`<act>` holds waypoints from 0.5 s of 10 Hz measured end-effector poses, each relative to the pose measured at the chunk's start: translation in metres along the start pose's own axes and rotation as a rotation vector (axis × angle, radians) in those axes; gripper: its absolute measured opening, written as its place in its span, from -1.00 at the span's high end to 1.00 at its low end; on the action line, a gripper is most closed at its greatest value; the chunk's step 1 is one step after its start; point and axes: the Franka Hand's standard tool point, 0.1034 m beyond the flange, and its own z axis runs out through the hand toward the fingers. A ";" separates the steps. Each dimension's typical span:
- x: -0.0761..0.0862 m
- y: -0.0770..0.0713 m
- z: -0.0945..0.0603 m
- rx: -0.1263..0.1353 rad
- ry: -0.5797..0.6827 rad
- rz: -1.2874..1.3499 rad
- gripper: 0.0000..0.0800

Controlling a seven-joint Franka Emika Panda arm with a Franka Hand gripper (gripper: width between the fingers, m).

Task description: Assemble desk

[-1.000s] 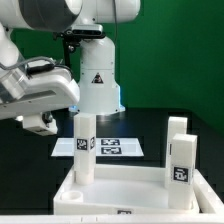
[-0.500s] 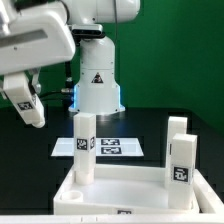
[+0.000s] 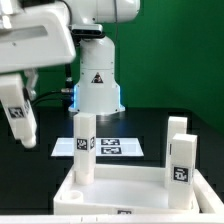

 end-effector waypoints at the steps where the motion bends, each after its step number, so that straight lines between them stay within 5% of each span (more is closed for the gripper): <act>1: 0.020 -0.021 0.002 -0.014 0.097 0.006 0.29; 3: 0.043 -0.068 0.002 -0.054 0.281 0.019 0.29; 4: 0.038 -0.083 0.007 -0.083 0.367 0.010 0.29; 5: 0.034 -0.078 0.011 -0.096 0.370 -0.020 0.29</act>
Offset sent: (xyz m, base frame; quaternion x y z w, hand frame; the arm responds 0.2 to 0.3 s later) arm 0.0014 0.0556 0.0039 -0.1494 0.2317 -0.0074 0.9612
